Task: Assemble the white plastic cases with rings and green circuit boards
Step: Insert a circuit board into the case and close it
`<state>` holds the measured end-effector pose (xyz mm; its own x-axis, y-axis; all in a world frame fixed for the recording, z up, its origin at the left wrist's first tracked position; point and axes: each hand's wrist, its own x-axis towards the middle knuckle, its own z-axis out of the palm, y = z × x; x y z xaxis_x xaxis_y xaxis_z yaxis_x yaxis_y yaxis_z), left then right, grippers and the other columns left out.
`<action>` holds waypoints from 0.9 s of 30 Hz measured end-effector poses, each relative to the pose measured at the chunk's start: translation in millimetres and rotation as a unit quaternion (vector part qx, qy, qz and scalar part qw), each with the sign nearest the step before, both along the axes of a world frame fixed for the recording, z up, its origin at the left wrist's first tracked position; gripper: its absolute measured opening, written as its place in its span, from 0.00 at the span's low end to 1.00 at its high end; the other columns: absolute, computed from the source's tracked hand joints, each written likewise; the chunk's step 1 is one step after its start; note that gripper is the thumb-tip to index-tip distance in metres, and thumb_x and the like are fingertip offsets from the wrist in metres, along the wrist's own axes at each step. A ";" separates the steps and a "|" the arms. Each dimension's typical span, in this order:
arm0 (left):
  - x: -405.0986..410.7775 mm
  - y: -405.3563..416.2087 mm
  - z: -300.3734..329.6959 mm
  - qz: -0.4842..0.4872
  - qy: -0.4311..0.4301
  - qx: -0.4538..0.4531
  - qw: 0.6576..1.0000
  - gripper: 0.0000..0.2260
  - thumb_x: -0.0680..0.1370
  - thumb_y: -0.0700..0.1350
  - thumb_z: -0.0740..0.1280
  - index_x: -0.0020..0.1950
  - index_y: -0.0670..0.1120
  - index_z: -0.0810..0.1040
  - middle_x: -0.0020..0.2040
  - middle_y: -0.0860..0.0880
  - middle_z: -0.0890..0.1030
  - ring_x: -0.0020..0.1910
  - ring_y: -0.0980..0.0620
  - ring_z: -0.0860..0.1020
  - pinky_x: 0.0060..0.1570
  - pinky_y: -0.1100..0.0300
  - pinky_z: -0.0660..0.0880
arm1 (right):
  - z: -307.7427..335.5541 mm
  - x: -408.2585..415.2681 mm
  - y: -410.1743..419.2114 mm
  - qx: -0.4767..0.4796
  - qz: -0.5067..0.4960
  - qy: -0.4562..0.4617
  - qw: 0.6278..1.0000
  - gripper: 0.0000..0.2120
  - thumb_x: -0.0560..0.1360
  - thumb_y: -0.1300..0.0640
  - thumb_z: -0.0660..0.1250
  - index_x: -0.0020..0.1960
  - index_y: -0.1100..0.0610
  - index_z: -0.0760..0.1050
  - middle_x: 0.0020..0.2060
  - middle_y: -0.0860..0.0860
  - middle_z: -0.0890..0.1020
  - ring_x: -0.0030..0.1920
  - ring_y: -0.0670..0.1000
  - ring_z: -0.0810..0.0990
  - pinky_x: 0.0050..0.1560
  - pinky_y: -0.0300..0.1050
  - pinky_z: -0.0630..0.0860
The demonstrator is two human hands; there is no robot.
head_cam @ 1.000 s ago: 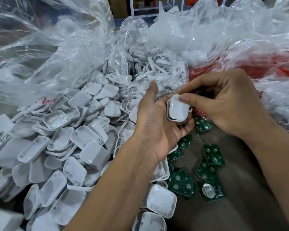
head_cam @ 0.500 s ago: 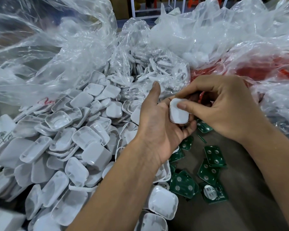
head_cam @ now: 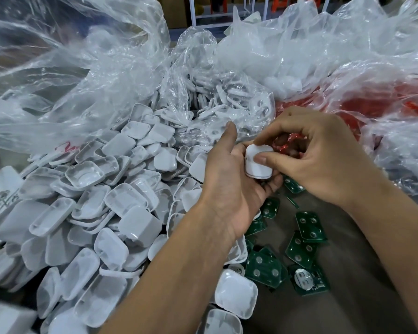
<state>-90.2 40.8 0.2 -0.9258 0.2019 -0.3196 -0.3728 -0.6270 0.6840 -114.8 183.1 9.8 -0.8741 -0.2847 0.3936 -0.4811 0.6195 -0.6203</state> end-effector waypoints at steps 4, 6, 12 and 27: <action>0.0 3.8 -2.4 0.022 0.014 -0.027 0.999 0.24 0.86 0.59 0.55 0.62 0.41 0.78 0.52 0.43 0.80 0.48 0.48 0.78 0.50 0.53 0.73 | 2.5 1.2 -1.1 -0.064 -0.049 -0.071 0.994 0.22 0.63 0.47 0.84 0.53 0.49 0.81 0.41 0.48 0.83 0.39 0.46 0.82 0.41 0.44 0.80; -0.4 5.4 -4.4 0.032 0.026 -0.045 0.998 0.19 0.86 0.56 0.56 0.52 0.44 0.79 0.44 0.46 0.81 0.41 0.51 0.78 0.46 0.55 0.73 | 3.6 2.2 -1.8 -0.155 -0.053 -0.158 0.974 0.26 0.58 0.46 0.85 0.51 0.53 0.80 0.40 0.52 0.84 0.35 0.47 0.81 0.35 0.43 0.78; -1.3 8.0 -7.3 0.035 0.082 -0.096 0.991 0.22 0.86 0.58 0.54 0.48 0.45 0.78 0.37 0.48 0.79 0.32 0.53 0.74 0.39 0.56 0.73 | 5.8 4.3 -0.2 -0.265 -0.015 -0.303 0.915 0.32 0.52 0.45 0.82 0.47 0.65 0.83 0.31 0.58 0.82 0.26 0.48 0.78 0.22 0.34 0.66; -3.8 3.5 -9.2 0.077 0.120 -0.157 0.977 0.03 0.81 0.38 0.70 0.53 0.42 0.78 0.47 0.40 0.82 0.49 0.39 0.86 0.52 0.50 0.84 | 1.8 -2.7 -1.2 -0.449 -0.058 -0.341 0.824 0.12 0.63 0.57 0.79 0.41 0.62 0.81 0.28 0.52 0.81 0.25 0.44 0.77 0.26 0.32 0.75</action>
